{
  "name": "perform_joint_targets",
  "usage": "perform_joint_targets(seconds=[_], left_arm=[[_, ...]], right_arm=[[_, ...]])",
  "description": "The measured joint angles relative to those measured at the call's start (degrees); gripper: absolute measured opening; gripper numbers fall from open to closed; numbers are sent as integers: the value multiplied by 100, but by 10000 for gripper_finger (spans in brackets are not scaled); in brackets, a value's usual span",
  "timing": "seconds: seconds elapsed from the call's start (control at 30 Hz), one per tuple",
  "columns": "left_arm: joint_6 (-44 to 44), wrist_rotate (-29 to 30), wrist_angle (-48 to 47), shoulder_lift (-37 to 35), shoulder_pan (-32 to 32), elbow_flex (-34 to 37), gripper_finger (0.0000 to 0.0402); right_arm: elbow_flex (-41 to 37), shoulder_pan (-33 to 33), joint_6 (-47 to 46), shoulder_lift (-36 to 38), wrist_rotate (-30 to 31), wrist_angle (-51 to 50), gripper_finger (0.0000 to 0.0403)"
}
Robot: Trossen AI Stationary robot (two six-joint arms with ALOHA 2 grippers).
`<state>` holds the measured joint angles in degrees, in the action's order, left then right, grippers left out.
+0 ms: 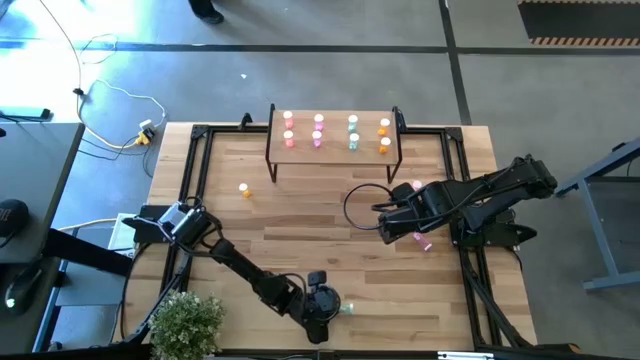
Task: Pick and place medicine bottles onto shelf by color
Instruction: Put the blue pill bottle aligned with the other blue pill bottles on the shelf
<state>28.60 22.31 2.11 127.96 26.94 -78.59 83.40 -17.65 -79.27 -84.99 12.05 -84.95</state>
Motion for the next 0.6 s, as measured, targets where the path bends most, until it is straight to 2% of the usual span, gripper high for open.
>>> perform_joint_targets(seconds=[0.13,0.3,0.6], left_arm=[[-33,-165,0,-2,-9,0,96],[6,-234,-1,-16,-32,0,95],[186,-695,153,-417,-330,17,97]], right_arm=[[6,0,237,0,-54,-6,167],[242,-2,653,21,3,-20,167],[770,-39,1597,527,515,102,167]])
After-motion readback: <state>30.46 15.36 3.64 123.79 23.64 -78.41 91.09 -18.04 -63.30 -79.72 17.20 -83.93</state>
